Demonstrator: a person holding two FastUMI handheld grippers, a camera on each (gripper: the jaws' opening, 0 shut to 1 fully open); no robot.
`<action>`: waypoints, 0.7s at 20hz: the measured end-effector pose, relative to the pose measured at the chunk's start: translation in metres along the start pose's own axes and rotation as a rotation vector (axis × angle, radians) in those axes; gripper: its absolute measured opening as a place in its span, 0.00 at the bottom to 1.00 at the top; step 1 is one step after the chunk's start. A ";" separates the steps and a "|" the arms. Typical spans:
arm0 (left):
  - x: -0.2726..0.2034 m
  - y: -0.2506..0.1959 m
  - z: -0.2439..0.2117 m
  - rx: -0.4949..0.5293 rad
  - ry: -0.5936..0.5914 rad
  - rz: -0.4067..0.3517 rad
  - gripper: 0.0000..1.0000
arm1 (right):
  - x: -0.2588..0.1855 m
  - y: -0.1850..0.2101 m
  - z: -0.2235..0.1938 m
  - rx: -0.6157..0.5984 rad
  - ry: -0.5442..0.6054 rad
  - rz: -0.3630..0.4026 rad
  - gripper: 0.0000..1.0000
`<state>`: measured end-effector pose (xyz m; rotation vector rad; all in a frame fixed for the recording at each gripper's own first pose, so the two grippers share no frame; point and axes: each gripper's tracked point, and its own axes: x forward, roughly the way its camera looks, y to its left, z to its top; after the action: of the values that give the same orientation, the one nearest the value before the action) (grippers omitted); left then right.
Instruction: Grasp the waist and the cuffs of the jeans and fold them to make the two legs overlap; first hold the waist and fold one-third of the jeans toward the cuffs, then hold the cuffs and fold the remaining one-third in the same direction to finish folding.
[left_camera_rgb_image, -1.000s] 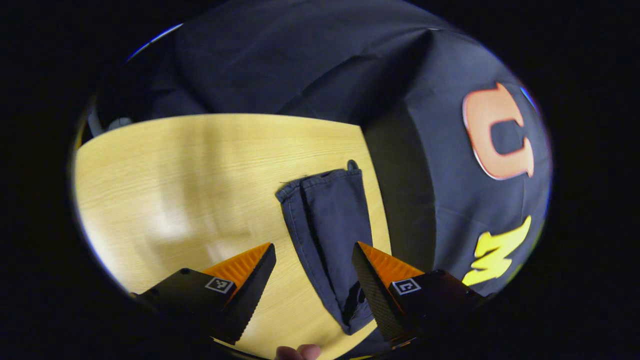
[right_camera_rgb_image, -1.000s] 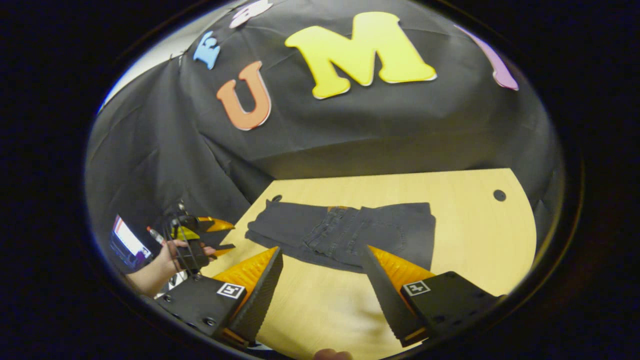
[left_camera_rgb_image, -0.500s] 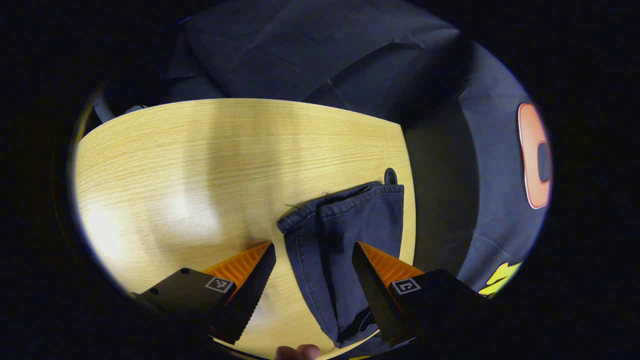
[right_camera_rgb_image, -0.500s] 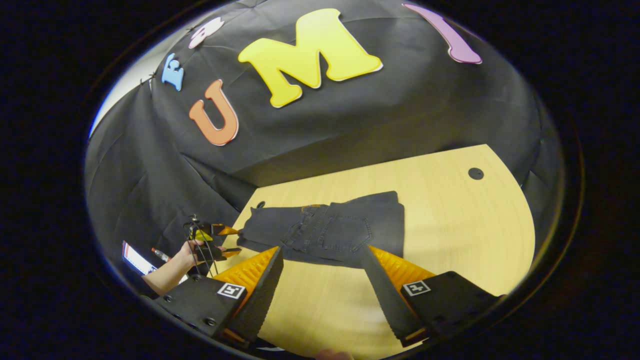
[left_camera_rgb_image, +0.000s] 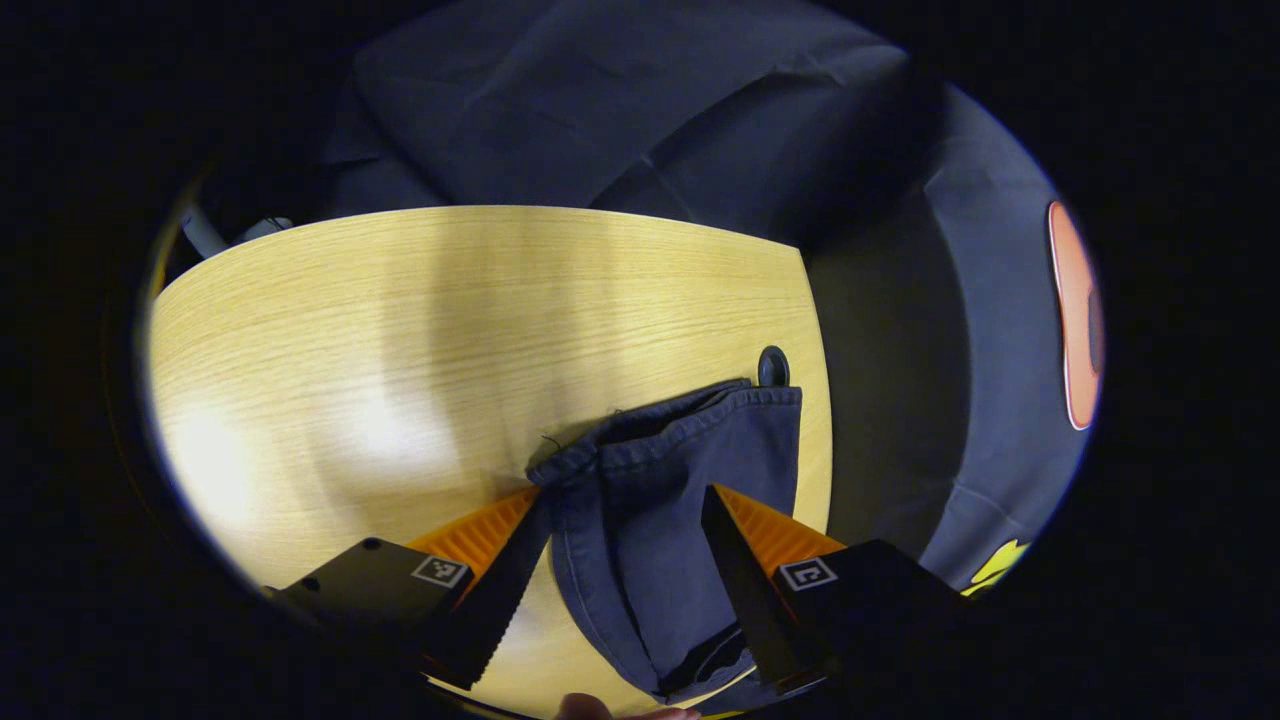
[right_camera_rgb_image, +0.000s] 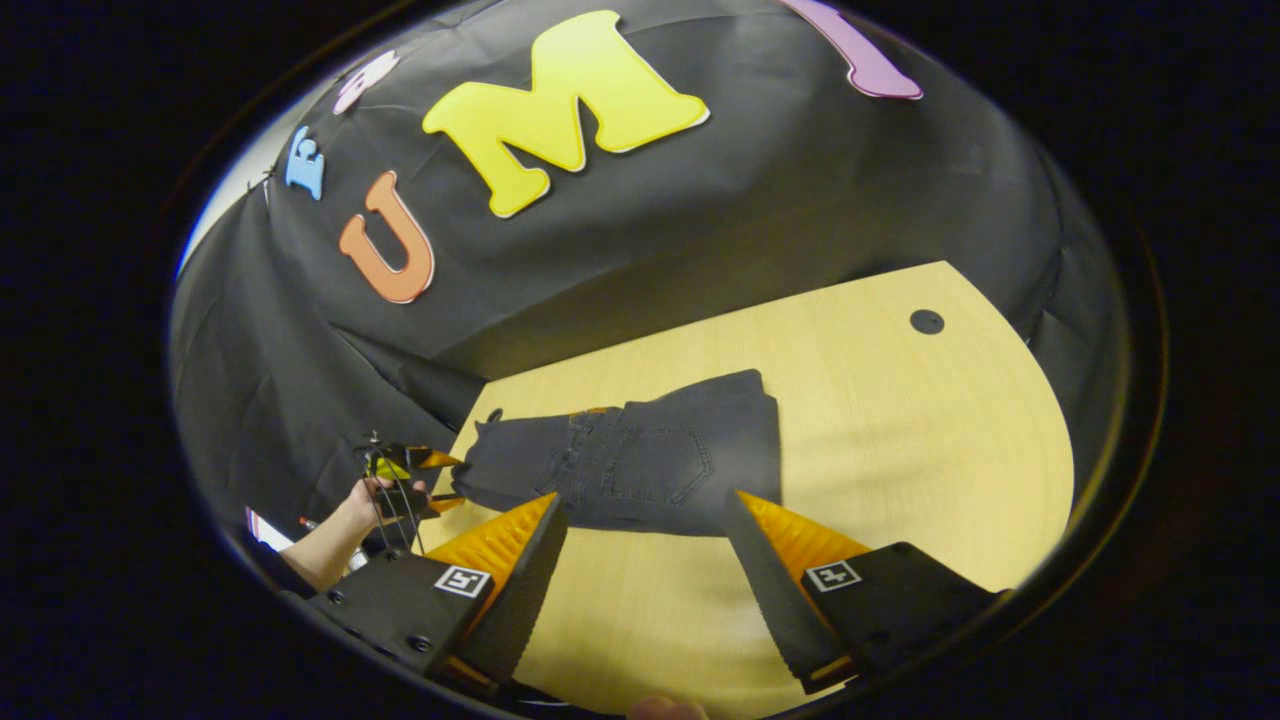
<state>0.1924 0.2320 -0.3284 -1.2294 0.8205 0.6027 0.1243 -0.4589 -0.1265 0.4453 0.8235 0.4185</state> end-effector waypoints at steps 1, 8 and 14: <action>0.002 0.002 0.001 0.009 -0.003 0.017 0.92 | 0.000 0.000 -0.002 0.007 0.001 -0.001 0.98; 0.012 0.004 -0.001 -0.035 -0.001 0.000 0.32 | -0.017 -0.008 -0.015 -0.011 -0.012 -0.035 0.98; -0.011 -0.034 -0.008 0.130 -0.085 -0.079 0.06 | -0.042 -0.008 -0.021 -0.048 -0.050 -0.069 0.98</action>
<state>0.2109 0.2166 -0.3006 -1.1057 0.7253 0.5257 0.0840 -0.4825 -0.1184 0.3797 0.7769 0.3611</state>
